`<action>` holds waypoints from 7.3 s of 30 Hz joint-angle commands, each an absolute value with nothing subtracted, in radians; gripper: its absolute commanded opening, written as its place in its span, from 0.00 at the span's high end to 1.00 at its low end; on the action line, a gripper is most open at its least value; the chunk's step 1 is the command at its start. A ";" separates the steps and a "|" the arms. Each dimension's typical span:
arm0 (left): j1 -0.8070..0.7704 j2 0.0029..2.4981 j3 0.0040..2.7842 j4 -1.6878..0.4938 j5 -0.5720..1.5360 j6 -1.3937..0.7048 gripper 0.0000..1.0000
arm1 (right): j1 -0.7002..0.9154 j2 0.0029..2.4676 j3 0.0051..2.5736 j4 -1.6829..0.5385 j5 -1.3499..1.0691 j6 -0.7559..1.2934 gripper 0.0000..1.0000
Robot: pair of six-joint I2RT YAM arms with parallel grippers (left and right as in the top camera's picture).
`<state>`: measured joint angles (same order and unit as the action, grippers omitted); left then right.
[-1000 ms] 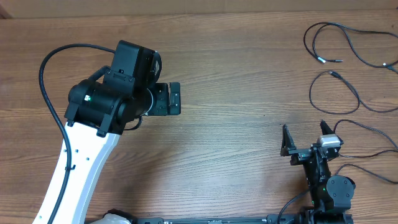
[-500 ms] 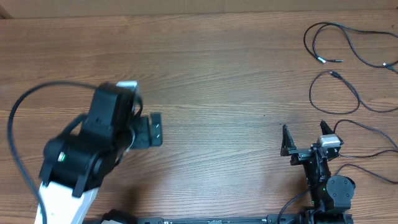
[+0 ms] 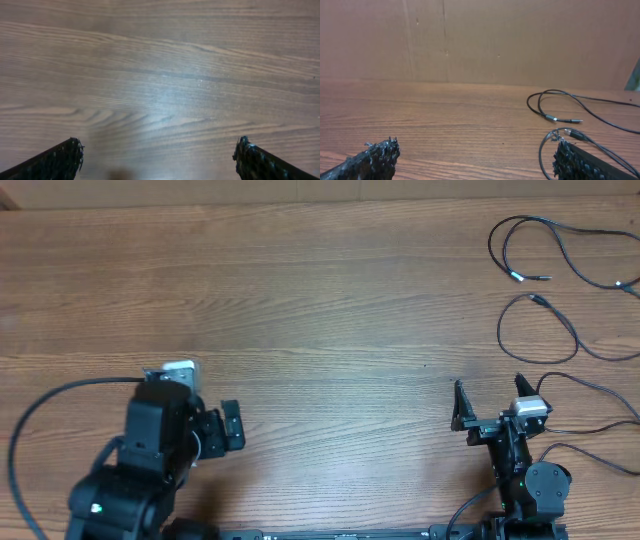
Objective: Untangle cables
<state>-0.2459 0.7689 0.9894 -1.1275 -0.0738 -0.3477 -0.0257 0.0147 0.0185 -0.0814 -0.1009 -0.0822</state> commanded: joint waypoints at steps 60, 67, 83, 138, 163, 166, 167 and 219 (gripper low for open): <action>0.041 0.003 0.179 -0.262 0.019 -0.134 0.01 | -0.028 0.003 0.009 -0.076 -0.106 -0.086 0.00; 0.038 0.003 0.056 0.020 0.027 -0.139 0.01 | -0.028 0.003 0.009 -0.076 -0.106 -0.086 0.00; -0.021 0.003 0.005 0.080 -0.081 -0.134 0.00 | -0.028 0.003 0.009 -0.076 -0.106 -0.086 0.00; 0.045 0.003 0.005 -0.072 -0.115 -0.073 0.01 | -0.028 0.003 0.009 -0.076 -0.106 -0.086 0.00; 0.045 0.003 0.005 -0.071 -0.126 -0.057 0.00 | -0.028 0.003 0.009 -0.076 -0.106 -0.086 0.00; 0.045 0.003 0.005 -0.071 -0.132 -0.071 0.01 | -0.028 0.003 0.009 -0.076 -0.106 -0.086 0.00; 0.045 0.003 0.005 -0.071 -0.131 -0.070 0.00 | -0.028 0.003 0.009 -0.076 -0.106 -0.086 0.00; 0.045 0.004 0.005 -0.067 -0.130 -0.029 0.01 | -0.028 0.003 0.009 -0.076 -0.106 -0.086 0.00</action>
